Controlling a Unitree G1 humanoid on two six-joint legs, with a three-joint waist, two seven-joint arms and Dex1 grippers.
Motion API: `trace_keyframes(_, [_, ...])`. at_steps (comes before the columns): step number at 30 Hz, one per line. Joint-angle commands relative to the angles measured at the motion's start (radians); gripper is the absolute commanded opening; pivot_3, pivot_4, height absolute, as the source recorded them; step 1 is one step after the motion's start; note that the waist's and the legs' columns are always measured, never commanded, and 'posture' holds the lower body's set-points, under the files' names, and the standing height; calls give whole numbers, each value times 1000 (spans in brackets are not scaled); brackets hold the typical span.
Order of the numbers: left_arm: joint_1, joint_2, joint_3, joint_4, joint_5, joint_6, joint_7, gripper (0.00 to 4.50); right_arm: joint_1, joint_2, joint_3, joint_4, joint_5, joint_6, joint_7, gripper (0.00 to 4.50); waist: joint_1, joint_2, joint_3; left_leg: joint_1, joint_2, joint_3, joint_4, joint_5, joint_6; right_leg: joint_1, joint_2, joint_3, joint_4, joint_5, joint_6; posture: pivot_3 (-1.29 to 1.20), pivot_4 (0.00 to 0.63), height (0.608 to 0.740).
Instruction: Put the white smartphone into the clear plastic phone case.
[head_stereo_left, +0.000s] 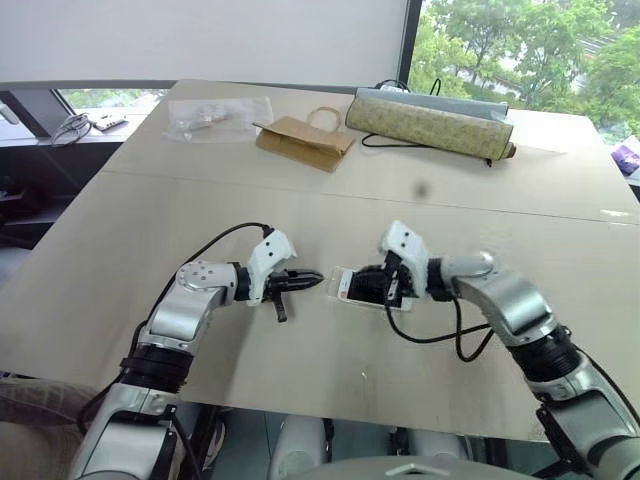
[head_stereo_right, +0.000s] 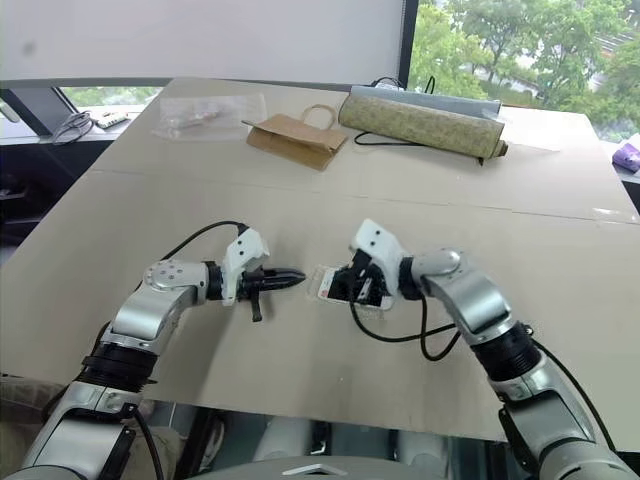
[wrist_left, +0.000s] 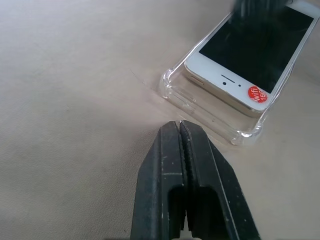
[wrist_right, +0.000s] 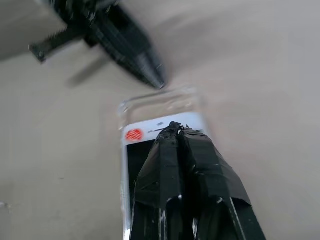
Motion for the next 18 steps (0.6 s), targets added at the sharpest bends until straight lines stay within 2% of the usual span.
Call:
trace_keyframes(1, [26,-7,-21,-21,-7,13,-13,45,30,-44,-52,-102,8,61,-45,0,0,0,0,0,0,0,0,0,0,0,0,0,0,0,0,0,150,740])
trace_keyframes(10, [63,11,-11,-52,-42,16,-50,45,202,-228,-149,-332,43,234,-117,0,1,0,1,-1,0,1,-1,-1,1,-2,0,1,-2,0,0,0,150,740])
trace_keyframes(18, [52,29,-13,-8,-49,-30,-124,45,260,-266,-180,-405,103,304,-147,0,-7,0,2,-1,0,0,-1,-1,1,-2,0,1,-2,-2,-3,0,150,740])
